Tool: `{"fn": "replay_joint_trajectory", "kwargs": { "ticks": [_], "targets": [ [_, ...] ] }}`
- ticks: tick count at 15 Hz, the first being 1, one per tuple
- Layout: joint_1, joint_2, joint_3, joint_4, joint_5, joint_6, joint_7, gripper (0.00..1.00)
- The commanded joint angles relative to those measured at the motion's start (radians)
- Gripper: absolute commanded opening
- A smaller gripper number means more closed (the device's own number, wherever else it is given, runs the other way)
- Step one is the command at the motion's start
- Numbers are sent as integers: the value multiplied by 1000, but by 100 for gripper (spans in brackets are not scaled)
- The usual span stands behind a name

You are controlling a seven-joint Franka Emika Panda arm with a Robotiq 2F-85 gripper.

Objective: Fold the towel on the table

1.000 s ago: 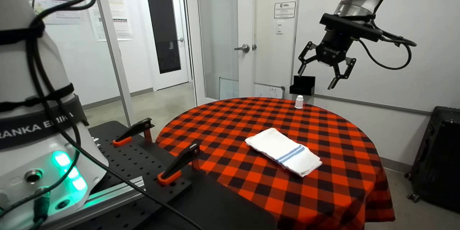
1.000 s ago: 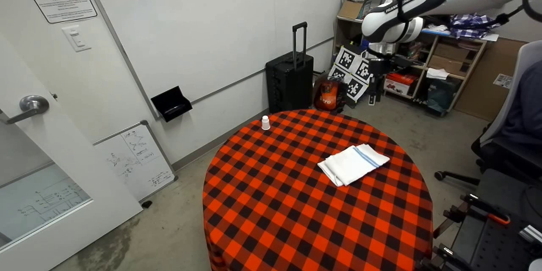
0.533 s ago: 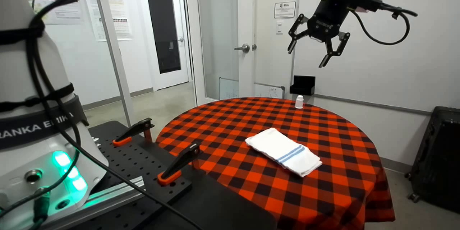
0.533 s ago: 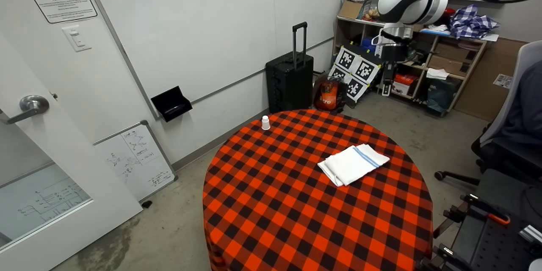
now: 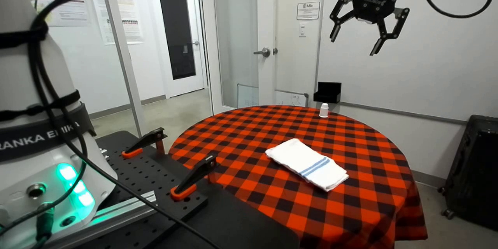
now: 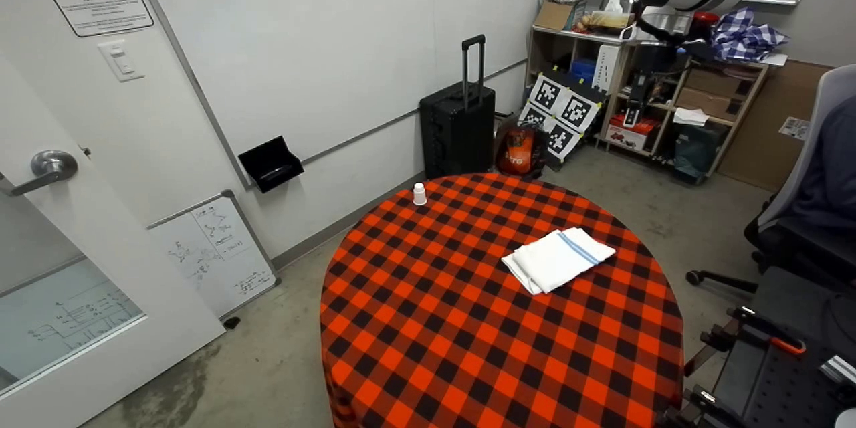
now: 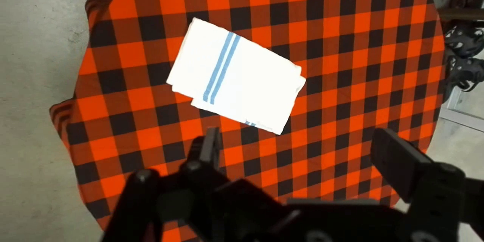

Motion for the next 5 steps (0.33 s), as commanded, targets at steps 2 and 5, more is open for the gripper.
{"fn": "replay_joint_trajectory", "kwargs": {
  "ticks": [2, 5],
  "targets": [
    [13, 0, -25, 6, 8, -6, -3, 100],
    [15, 0, -24, 5, 8, -6, 0, 100]
  ]
}}
